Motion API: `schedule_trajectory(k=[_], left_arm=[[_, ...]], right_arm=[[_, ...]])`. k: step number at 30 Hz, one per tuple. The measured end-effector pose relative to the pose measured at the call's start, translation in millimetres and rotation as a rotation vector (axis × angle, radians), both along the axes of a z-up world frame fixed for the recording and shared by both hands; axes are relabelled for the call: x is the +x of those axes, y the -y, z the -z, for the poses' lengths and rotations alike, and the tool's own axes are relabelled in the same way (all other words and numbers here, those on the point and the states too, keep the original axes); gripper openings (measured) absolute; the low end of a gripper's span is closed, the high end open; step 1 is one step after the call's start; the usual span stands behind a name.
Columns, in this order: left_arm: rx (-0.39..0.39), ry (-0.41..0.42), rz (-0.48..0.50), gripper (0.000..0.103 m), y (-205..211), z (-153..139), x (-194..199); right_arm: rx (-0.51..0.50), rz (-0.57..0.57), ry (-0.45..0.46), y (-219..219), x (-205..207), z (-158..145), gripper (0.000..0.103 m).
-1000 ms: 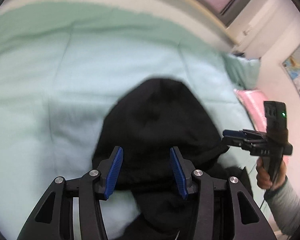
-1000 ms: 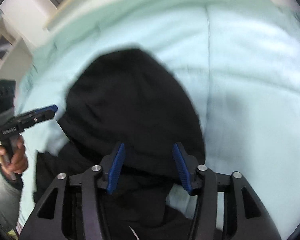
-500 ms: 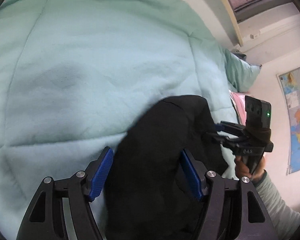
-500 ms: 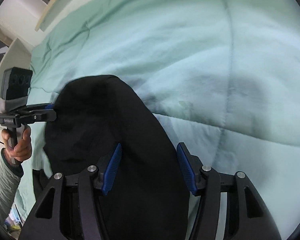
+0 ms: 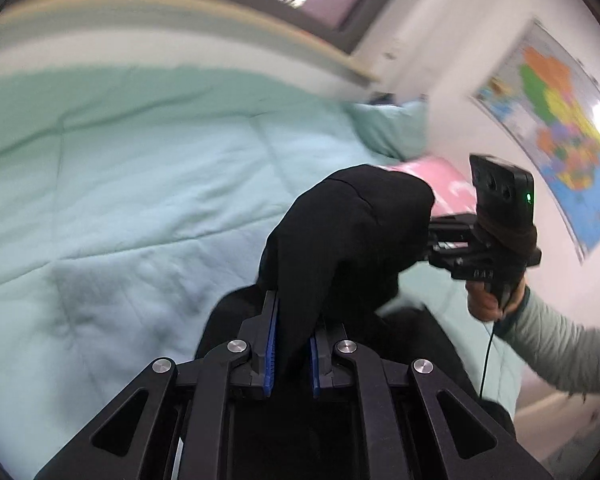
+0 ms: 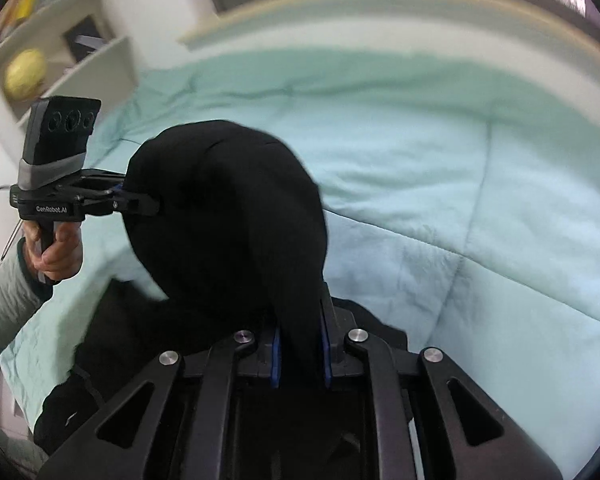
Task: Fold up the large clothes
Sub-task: 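Fold the held hood down onto the jacket body with both grippers, then release the hood and press the folded jacket flat with both grippers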
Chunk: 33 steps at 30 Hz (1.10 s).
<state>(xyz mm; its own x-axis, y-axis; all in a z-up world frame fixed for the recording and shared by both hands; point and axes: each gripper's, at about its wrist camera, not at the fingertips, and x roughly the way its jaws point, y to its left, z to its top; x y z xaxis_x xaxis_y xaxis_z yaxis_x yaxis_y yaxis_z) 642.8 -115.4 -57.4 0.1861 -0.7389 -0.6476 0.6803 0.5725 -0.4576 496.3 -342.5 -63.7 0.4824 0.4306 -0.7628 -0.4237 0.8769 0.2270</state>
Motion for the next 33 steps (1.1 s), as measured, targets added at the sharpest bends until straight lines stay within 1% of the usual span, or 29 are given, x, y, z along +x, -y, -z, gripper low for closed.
schedule_trajectory(k=[2, 4, 5, 6, 8, 11, 13, 14, 15, 16, 17, 19, 21, 22, 24, 25, 26, 27, 29, 31, 32, 33], left_arm=[[-0.006, 0.023, 0.013, 0.012, -7, -19, -40], [-0.017, 0.02, 0.021, 0.012, -12, -30, -73], [-0.021, 0.014, 0.02, 0.012, -16, -33, -90], [-0.023, 0.008, 0.021, 0.012, -21, -34, -103], [-0.01, -0.017, 0.029, 0.013, -25, -32, -142], [0.031, -0.077, 0.038, 0.015, -35, -14, -191], [0.074, -0.114, 0.03, 0.017, -38, 7, -216], [0.118, -0.144, 0.013, 0.017, -38, 25, -228], [0.145, -0.187, -0.01, 0.017, -38, 43, -236], [0.157, -0.239, -0.035, 0.017, -39, 63, -242], [0.175, -0.305, -0.071, 0.017, -41, 91, -248], [0.177, -0.362, -0.127, 0.017, -46, 116, -258], [0.149, -0.371, -0.168, 0.017, -54, 113, -269], [0.13, -0.37, -0.184, 0.017, -61, 103, -274], [0.12, -0.366, -0.19, 0.022, -71, 88, -283], [0.122, -0.365, -0.188, 0.029, -77, 80, -288], [0.133, -0.372, -0.185, 0.043, -84, 71, -295], [0.139, -0.375, -0.188, 0.048, -89, 65, -298], [0.133, -0.362, -0.199, 0.049, -100, 47, -303], [0.088, -0.324, -0.219, 0.049, -106, 21, -300], [0.066, -0.306, -0.223, 0.049, -105, 12, -297], [0.039, -0.285, -0.224, 0.049, -102, 0, -292]], right_arm=[[-0.022, -0.004, 0.036, -15, -36, -18, 0.018], [-0.031, -0.005, 0.052, -26, -71, -31, 0.018], [-0.034, -0.01, 0.057, -32, -96, -37, 0.018], [-0.04, -0.014, 0.056, -43, -112, -39, 0.018], [-0.084, -0.018, 0.047, -56, -152, -38, 0.018], [-0.103, -0.014, -0.015, -69, -196, -19, 0.018], [-0.12, -0.003, -0.074, -78, -221, 7, 0.021], [-0.135, 0.01, -0.11, -83, -231, 26, 0.022], [-0.137, 0.02, -0.135, -84, -237, 39, 0.024], [-0.144, 0.034, -0.176, -87, -243, 59, 0.024], [-0.152, 0.045, -0.21, -88, -246, 74, 0.024], [-0.176, 0.065, -0.302, -88, -253, 105, 0.024], [-0.188, 0.088, -0.348, -82, -262, 112, 0.024], [-0.172, 0.106, -0.349, -75, -269, 106, 0.024], [-0.152, 0.133, -0.34, -64, -277, 91, 0.024], [-0.145, 0.152, -0.332, -58, -281, 81, 0.025], [-0.129, 0.173, -0.316, -51, -283, 67, 0.029], [-0.106, 0.181, -0.299, -47, -283, 55, 0.031], [-0.047, 0.198, -0.248, -43, -276, 26, 0.031], [0.015, 0.212, -0.201, -46, -263, 0, 0.033], [0.057, 0.214, -0.179, -51, -251, -12, 0.037], [0.077, 0.224, -0.165, -56, -241, -19, 0.044]])
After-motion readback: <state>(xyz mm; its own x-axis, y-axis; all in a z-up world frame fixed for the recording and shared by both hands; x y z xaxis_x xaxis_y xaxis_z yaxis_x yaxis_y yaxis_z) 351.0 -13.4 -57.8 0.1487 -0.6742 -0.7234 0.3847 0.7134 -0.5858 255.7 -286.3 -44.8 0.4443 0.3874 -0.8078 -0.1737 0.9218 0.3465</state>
